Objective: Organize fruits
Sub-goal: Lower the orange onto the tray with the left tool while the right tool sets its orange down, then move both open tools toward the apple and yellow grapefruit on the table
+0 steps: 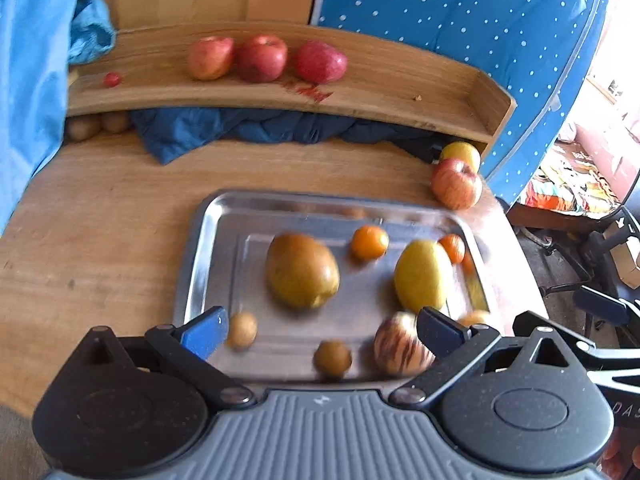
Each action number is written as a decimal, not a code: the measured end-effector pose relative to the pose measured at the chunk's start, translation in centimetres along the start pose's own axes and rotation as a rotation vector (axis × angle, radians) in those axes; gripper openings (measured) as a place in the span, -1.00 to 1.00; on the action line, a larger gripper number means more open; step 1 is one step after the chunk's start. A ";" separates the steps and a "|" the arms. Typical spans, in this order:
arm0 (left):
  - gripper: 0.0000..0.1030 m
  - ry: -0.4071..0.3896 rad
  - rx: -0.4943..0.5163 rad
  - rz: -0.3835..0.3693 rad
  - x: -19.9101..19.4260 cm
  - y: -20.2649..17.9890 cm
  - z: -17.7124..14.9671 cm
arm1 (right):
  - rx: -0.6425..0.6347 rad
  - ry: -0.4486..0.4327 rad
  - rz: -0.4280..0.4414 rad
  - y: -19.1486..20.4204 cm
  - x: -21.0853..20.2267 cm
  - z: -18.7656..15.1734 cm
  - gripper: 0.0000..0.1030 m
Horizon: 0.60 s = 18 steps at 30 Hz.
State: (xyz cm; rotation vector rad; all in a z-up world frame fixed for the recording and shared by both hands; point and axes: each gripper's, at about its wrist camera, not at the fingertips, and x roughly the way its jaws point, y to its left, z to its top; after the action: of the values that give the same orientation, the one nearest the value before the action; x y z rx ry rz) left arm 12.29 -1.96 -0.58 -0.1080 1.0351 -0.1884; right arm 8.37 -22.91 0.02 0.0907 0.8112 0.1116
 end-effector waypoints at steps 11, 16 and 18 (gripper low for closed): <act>0.99 0.161 -0.026 0.056 -0.1 0.6 -5.2 | -0.003 0.105 0.015 0.4 -1.5 -3.7 0.98; 0.99 0.175 -0.007 0.046 -0.2 -0.2 -5.2 | 0.017 0.130 -0.002 -0.3 -2.1 -4.7 0.98; 0.99 0.170 0.016 0.039 -0.3 -0.9 -4.9 | 0.027 0.128 -0.011 -0.6 -2.5 -4.7 0.98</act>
State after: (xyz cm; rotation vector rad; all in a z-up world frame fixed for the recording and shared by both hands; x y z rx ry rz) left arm 7.78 -2.73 -2.64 -0.0578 1.2040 -0.1719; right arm 3.31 -23.69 -1.53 0.1053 0.9409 0.0965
